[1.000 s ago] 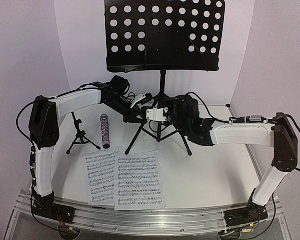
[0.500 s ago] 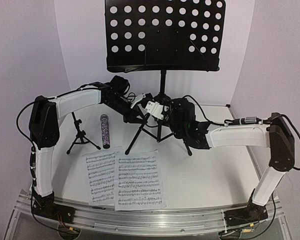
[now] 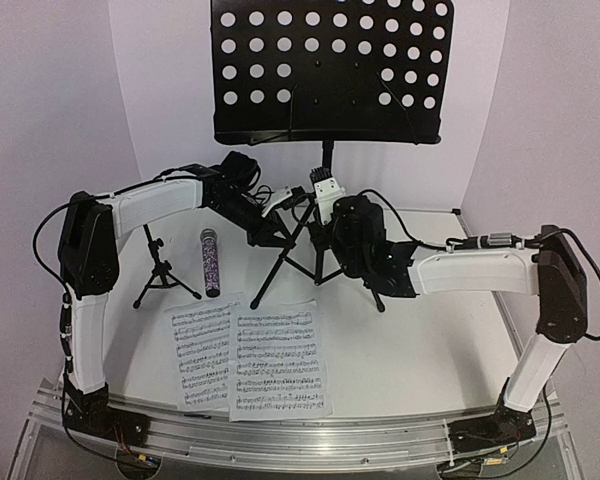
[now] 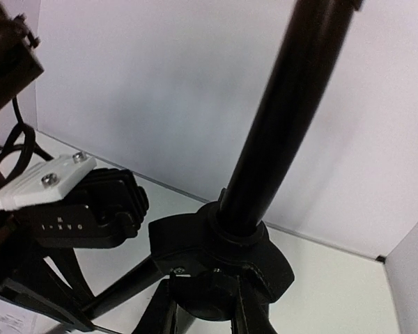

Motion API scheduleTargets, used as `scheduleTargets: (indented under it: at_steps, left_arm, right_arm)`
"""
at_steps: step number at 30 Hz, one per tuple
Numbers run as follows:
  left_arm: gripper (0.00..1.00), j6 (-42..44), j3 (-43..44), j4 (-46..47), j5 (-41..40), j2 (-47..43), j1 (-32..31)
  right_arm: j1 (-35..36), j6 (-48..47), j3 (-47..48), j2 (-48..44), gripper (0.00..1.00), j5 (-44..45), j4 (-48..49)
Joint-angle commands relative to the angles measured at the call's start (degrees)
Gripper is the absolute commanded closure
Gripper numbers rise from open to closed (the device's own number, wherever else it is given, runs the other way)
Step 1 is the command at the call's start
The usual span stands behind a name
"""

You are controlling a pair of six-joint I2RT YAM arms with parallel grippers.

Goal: Set up the instrument practice props

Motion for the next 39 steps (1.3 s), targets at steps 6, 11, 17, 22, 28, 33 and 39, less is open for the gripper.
scheduleTargets:
  at_steps: [6,11,17,22,28,33,39]
  left_arm:
    - [1.0,1.5,-0.5,0.8,0.7,1.2,-0.6]
    - [1.0,1.6,-0.8,0.8,0.9,1.2,-0.6]
    - [1.0,1.4,-0.8,1.0,1.0,1.1,-0.6]
    - [1.0,1.3,-1.1,1.3,1.1,1.1,-0.6]
    - [1.0,1.4,-1.3,1.3,1.0,1.2,-0.6]
    - [1.0,1.5,-1.1,1.5,1.0,1.3,-0.6]
    - [1.0,1.6,-0.9,1.2,0.9,1.4,-0.6]
  right_arm:
    - [0.2,42.9,3.0,-0.6,1.0,4.2,-9.9]
    - [0.2,56.5,1.1,-2.2,1.0,3.3,-10.7]
    - [-1.5,71.4,-1.9,-3.5,1.0,-0.6,-10.7]
    - [-2.7,80.9,-4.2,-4.1,1.0,-1.8,-10.7]
    - [-4.6,89.8,-6.6,-3.8,1.0,-4.3,-6.5]
    - [-5.5,102.4,-9.9,-1.8,1.0,-7.0,0.8]
    - [-5.5,108.2,-11.9,1.5,1.0,-5.8,13.0]
